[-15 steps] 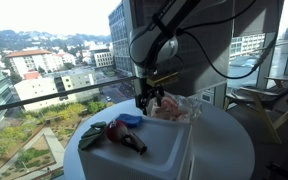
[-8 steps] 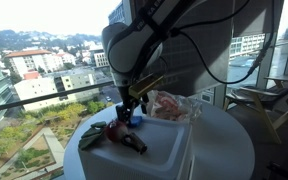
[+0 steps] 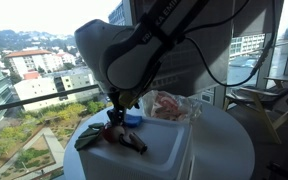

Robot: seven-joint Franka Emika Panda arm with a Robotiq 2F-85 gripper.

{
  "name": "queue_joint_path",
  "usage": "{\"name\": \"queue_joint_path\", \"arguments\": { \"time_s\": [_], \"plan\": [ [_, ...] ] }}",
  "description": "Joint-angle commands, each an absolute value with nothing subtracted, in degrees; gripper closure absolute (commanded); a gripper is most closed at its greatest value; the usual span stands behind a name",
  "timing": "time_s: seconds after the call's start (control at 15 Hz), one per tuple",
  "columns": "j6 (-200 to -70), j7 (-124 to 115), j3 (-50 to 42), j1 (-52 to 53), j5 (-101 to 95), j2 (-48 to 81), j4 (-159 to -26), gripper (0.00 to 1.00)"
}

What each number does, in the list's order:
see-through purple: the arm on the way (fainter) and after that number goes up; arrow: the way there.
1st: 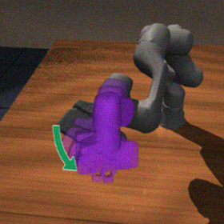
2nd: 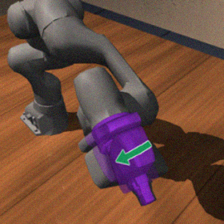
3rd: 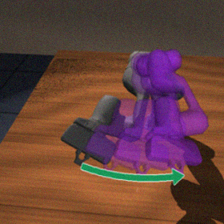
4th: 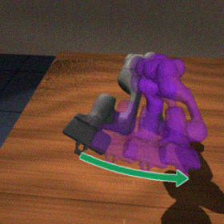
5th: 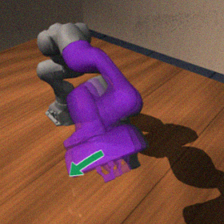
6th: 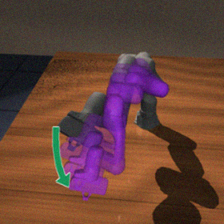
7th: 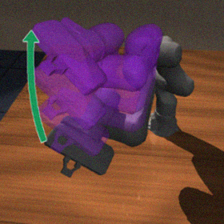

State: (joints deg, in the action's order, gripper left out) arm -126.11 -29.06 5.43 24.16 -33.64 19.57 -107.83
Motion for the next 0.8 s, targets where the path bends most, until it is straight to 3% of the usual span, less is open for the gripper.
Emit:
{"name": "queue_joint_path", "arguments": {
  "time_s": [0.0, 0.73],
  "plan": [
    [-124.0, -37.9, 4.4, 25.6, -42.1, 18.4, -107.3, 0.00],
    [-126.7, -32.0, 6.1, 21.7, -38.7, 20.3, -107.8, 0.00]
  ]
}}
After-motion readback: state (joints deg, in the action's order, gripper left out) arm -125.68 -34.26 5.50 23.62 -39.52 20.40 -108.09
